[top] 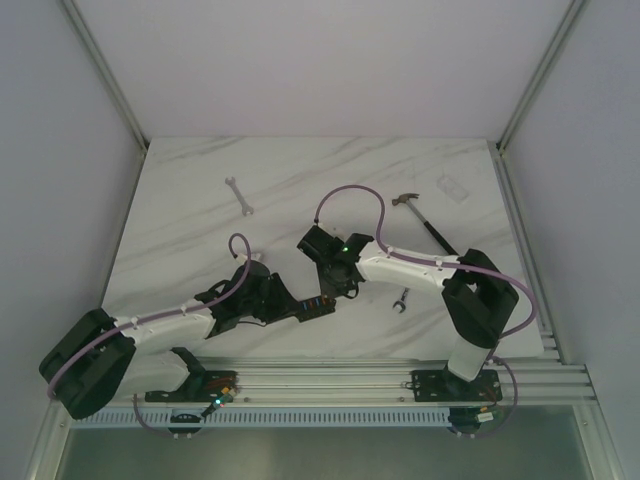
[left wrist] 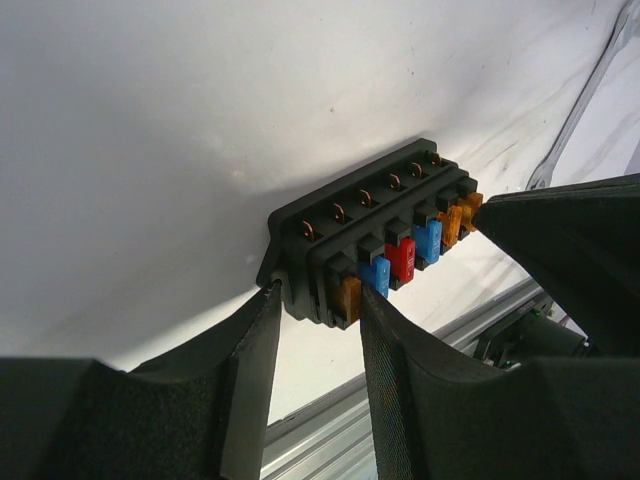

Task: Snap on the fuse box
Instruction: Install the fuse at the fuse box base.

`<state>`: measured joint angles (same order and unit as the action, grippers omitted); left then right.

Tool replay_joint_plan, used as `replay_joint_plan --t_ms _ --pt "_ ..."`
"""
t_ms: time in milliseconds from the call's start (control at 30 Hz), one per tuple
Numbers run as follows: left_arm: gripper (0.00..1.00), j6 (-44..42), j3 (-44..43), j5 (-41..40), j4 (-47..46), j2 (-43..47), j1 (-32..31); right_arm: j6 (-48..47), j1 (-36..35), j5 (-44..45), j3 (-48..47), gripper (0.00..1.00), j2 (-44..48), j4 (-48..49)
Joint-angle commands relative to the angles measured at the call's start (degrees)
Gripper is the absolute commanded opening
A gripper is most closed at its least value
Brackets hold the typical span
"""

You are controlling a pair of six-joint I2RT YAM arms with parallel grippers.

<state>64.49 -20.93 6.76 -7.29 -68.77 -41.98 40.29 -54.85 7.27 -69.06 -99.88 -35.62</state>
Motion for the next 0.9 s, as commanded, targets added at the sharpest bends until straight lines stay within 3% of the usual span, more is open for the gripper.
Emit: replay_joint_plan --t_ms 0,867 --pt "0.46 0.4 0.1 -0.1 -0.4 -0.7 -0.4 0.8 -0.1 -1.2 0.9 0.01 -1.4 0.4" --pt "0.46 0.7 0.0 0.1 -1.3 -1.8 -0.7 0.5 -1.6 -1.5 1.9 0.00 -10.7 -2.7"
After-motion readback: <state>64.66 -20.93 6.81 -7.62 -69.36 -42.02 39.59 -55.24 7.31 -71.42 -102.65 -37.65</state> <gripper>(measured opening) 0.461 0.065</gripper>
